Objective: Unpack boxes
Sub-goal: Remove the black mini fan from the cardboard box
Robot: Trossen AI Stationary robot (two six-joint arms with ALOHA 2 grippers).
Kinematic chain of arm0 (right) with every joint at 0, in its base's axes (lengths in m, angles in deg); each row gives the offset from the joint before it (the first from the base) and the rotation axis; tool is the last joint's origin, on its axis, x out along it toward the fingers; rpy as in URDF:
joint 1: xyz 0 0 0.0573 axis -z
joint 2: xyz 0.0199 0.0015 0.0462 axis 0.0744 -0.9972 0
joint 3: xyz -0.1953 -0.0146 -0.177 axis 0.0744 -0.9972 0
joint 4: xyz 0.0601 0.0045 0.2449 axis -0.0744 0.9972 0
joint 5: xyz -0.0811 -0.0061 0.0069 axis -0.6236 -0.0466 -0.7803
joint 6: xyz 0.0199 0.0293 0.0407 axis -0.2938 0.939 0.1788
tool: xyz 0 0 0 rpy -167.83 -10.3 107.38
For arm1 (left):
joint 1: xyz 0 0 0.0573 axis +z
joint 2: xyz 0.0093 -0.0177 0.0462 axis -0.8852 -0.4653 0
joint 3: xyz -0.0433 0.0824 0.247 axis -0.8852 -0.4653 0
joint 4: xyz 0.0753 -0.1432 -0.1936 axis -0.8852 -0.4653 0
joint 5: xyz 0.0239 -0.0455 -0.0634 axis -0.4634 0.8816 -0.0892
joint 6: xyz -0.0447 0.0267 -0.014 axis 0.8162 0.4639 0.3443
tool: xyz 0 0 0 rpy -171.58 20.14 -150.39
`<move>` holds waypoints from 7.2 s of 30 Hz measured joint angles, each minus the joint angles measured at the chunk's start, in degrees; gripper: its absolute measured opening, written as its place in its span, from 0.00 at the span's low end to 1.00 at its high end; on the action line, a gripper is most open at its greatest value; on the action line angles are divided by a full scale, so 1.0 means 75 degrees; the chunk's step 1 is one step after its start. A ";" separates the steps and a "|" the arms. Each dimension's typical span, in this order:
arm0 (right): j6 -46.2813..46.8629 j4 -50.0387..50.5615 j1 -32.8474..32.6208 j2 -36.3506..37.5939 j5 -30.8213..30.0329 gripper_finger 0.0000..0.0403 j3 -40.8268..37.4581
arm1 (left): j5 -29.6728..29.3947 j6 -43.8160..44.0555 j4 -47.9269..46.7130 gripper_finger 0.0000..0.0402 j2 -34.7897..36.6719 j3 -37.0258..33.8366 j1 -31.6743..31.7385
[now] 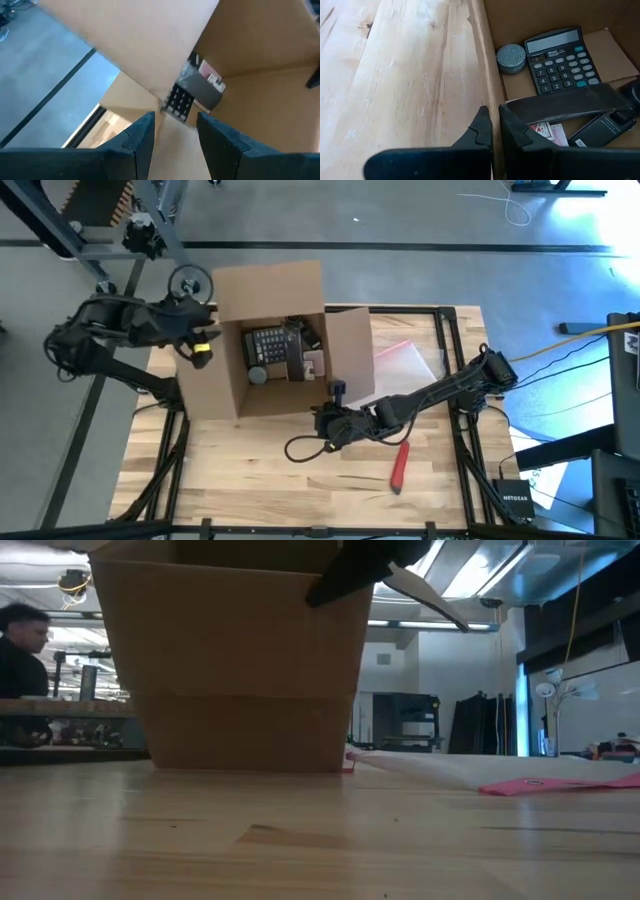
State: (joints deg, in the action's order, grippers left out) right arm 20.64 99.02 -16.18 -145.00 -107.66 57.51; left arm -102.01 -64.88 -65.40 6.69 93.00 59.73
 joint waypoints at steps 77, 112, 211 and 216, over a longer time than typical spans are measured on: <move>0.3843 0.0572 0.0597 -0.2917 -0.1595 0.45 0.4284 | -0.3367 0.1983 0.1128 0.01 -0.1195 -0.1844 -0.3146; 0.8341 0.2662 0.1893 -0.3209 -0.1311 0.56 0.4109 | -0.3229 0.2243 0.1223 0.01 -0.1524 -0.1844 -0.4135; -0.3244 0.2343 0.3873 -0.4418 0.0868 0.54 0.4980 | -0.2899 0.1498 0.1506 0.01 -0.1530 -0.1841 -0.4153; -0.3689 0.2003 0.4030 -0.4516 0.1349 0.54 0.4998 | -0.2955 0.1345 0.1747 0.01 -0.1518 -0.1841 -0.4159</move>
State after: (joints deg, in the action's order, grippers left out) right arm -7.03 114.04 14.05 -178.87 -97.55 94.99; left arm -124.17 -54.79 -52.30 -4.69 79.19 28.54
